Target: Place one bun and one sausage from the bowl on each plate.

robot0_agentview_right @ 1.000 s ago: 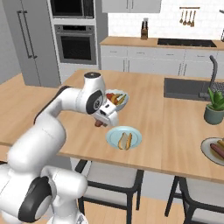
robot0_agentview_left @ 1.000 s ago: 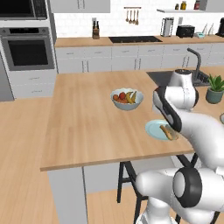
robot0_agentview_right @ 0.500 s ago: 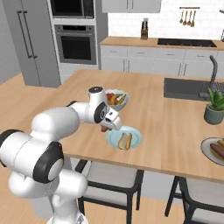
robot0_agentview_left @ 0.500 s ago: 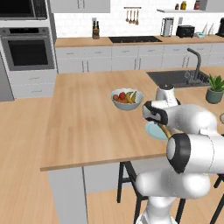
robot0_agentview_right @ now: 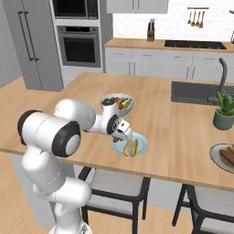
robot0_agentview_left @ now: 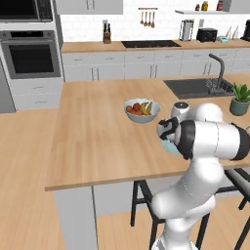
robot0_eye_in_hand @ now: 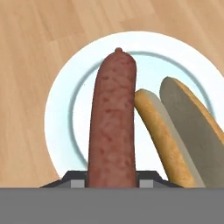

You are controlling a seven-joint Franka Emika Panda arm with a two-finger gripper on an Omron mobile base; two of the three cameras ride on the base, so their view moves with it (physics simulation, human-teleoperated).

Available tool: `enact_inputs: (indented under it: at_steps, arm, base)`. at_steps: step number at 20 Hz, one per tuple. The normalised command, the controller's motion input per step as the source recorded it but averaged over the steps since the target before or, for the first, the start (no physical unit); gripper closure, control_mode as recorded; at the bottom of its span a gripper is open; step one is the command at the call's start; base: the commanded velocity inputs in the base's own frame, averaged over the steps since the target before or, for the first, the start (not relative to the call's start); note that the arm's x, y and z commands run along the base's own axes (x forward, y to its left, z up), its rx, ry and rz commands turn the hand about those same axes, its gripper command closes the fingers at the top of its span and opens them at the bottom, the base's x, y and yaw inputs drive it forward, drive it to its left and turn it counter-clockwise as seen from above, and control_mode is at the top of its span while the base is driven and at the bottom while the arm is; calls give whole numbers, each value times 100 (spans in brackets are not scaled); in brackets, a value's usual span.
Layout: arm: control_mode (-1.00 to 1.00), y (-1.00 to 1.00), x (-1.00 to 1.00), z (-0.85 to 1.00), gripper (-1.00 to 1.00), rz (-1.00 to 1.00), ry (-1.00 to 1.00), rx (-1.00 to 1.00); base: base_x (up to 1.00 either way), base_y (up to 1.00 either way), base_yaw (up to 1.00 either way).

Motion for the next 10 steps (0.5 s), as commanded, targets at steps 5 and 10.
enact_inputs:
  at_steps: [5,10]
  arm:
    - [-100,0,5,-44,-100,0,5,0]
    - [-100,-2,8,-6,-100,0,0,0]
  base:
    - [0,0,0]
    - [0,0,0]
